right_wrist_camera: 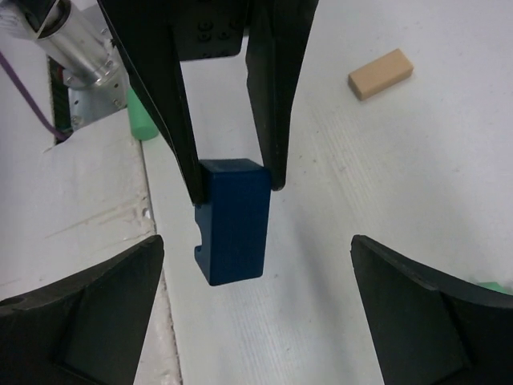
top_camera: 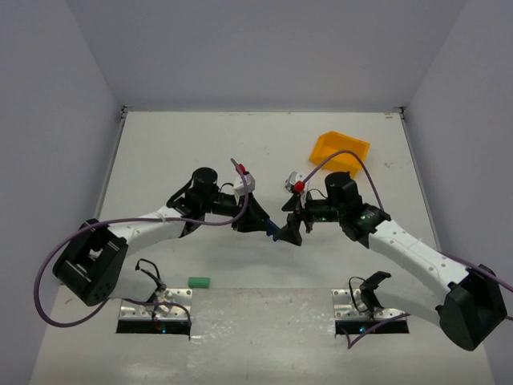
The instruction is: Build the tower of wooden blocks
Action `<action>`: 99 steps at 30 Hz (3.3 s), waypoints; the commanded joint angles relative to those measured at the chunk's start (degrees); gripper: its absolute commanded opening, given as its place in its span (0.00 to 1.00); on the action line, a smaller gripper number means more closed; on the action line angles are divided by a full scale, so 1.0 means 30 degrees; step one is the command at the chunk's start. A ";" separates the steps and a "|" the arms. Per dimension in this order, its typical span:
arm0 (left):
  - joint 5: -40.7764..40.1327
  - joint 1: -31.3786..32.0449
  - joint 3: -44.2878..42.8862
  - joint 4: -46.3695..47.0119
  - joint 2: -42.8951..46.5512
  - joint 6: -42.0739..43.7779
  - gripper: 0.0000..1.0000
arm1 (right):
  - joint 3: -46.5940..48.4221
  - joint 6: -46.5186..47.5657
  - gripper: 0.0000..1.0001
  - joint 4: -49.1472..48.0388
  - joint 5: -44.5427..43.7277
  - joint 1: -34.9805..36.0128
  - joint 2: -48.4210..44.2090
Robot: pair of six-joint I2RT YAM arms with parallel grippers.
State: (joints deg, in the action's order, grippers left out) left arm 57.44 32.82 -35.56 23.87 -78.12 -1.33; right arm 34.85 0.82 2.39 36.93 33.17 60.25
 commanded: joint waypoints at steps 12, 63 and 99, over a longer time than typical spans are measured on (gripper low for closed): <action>0.2127 0.0110 0.0473 0.2370 0.1166 0.2121 0.00 | 0.1135 0.0060 0.93 -0.0436 0.2990 0.0110 0.2192; -2.4364 -0.4276 0.0061 -0.9909 0.6105 -1.3288 1.00 | 0.8120 0.3365 0.18 0.6265 -1.1532 0.4709 1.2719; -2.3541 -0.5167 0.0661 -0.9542 0.6816 -1.2477 1.00 | 0.7513 -0.1681 0.99 0.4848 -1.6158 0.1569 0.8449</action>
State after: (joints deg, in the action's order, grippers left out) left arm -13.98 17.26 -34.20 -6.70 -59.71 -39.44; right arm 55.96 13.65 17.33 0.24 44.44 86.02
